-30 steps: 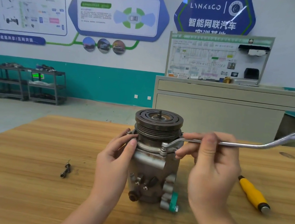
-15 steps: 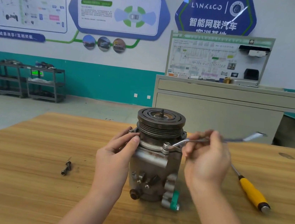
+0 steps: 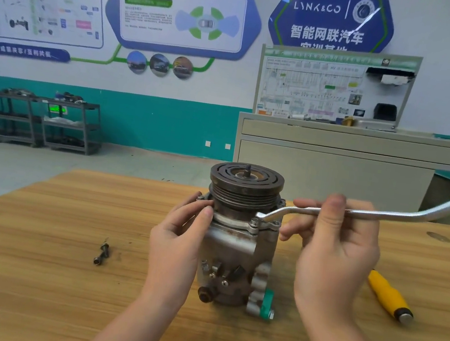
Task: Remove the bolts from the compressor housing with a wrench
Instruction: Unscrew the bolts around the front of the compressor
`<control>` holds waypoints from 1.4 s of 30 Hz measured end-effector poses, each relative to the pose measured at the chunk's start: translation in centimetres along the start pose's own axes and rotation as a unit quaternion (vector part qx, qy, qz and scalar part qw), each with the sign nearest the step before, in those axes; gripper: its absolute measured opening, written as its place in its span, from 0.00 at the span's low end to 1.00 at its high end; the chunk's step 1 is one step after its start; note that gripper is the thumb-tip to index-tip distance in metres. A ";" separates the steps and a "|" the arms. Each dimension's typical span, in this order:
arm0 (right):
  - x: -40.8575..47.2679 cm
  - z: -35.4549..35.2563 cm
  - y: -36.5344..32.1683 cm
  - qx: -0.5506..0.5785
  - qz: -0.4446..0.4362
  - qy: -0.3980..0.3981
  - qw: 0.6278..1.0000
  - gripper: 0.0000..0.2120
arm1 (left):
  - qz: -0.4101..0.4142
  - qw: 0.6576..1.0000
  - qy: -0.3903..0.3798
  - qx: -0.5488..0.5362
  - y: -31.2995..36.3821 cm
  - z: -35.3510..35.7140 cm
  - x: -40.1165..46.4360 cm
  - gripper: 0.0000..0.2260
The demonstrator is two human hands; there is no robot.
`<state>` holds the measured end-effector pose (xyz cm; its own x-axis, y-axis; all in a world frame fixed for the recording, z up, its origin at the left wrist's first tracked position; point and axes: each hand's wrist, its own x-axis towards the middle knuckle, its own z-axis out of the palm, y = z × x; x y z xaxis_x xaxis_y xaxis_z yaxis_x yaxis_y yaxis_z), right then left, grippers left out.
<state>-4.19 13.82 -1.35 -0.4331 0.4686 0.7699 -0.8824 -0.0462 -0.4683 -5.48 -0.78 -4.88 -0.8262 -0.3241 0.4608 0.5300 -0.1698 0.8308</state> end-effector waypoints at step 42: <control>0.1 -0.1 1.8 0.079 0.132 0.047 0.987 0.13 | 0.028 0.971 -0.107 0.212 -1.6 0.4 -1.0 0.56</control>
<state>-5.78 13.88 -2.14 -0.6400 0.5017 0.5820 -0.7613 -0.3116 -0.5685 -5.54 0.18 -6.55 -0.8428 -0.1141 0.5259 0.4866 0.2558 0.8353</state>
